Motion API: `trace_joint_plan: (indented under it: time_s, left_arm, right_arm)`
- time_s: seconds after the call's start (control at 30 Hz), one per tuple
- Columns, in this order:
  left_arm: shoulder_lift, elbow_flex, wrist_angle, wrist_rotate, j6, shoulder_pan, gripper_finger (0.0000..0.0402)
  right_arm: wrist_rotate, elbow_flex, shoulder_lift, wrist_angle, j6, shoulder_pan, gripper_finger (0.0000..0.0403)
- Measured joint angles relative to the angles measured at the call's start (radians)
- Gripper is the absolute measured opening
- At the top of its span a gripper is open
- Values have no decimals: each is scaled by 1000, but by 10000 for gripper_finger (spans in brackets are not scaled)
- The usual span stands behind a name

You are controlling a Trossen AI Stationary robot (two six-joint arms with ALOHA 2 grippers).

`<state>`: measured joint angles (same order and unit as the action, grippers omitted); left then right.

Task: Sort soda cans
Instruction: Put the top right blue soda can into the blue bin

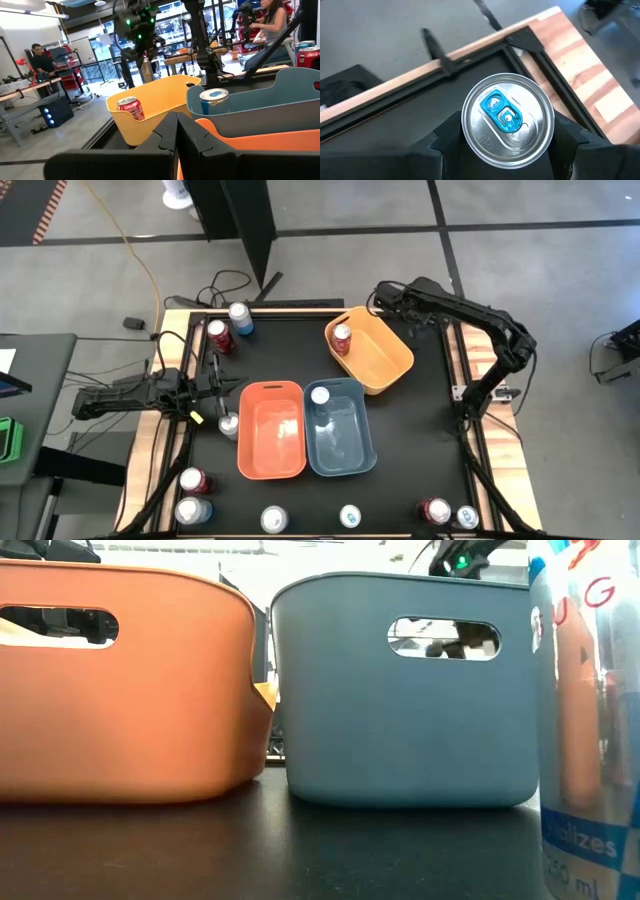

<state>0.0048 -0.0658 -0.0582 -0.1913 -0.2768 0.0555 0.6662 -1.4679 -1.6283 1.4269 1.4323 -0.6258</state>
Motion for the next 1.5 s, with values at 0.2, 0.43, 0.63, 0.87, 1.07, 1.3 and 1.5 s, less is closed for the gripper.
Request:
trace_joint_plan:
  time_s: [0.2, 0.43, 0.63, 0.87, 1.07, 1.3, 1.5]
  left_arm:
    - [0, 0, 0, 0, 0, 0, 0]
    - [0, 0, 0, 0, 0, 0, 0]
    - [0, 0, 0, 0, 0, 0, 0]
    - [0, 0, -1, 0, -1, 0, 0]
    - [0, 0, -3, 0, -15, 0, 0]
    - [0, 0, -13, 0, -26, 0, 0]
    - [0, 0, -6, -1, 11, 0, 0]
  right_arm:
    - [36, -144, 0, 79, -75, 49, 216]
    - [71, -326, 0, 113, -215, 95, 216]
    - [70, -452, 0, 115, -359, 138, 216]
    - [26, -558, 0, 110, -497, 203, 216]
    - [-25, -610, 0, 98, -593, 271, 216]
    - [-98, -642, 0, 50, -734, 340, 216]
    - [-157, -660, 0, 31, -842, 401, 216]
